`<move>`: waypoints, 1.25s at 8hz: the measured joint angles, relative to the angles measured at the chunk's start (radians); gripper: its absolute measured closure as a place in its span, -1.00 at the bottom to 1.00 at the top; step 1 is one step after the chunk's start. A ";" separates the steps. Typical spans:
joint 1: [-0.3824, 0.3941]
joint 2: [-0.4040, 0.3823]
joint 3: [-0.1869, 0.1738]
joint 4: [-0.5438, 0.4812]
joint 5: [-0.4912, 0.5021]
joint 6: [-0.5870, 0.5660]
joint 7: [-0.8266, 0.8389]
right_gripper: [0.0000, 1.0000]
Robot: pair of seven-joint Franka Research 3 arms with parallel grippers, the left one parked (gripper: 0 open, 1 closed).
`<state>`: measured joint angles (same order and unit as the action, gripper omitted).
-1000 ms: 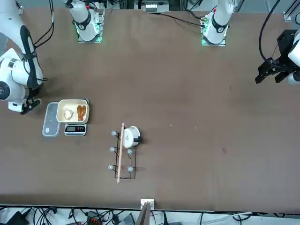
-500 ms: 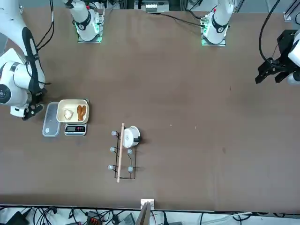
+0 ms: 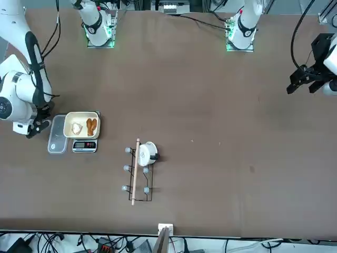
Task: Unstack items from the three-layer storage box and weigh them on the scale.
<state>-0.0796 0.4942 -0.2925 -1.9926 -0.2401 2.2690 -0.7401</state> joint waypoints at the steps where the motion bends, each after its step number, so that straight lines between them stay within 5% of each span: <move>1: 0.001 0.000 0.001 0.002 0.005 -0.001 0.007 0.72; 3: 0.020 -0.004 0.010 0.045 0.018 -0.032 0.028 -0.04; 5: 0.027 -0.032 0.007 0.140 0.026 -0.240 0.037 -0.76; 6: 0.023 -0.060 -0.009 0.168 0.031 -0.331 0.051 -0.96; 8: -0.027 -0.100 -0.054 0.141 0.036 -0.350 0.101 -0.92; 10: -0.092 -0.106 -0.060 0.040 0.040 -0.211 0.111 -0.90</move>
<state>-0.1715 0.3879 -0.3522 -1.9522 -0.2003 2.0578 -0.6286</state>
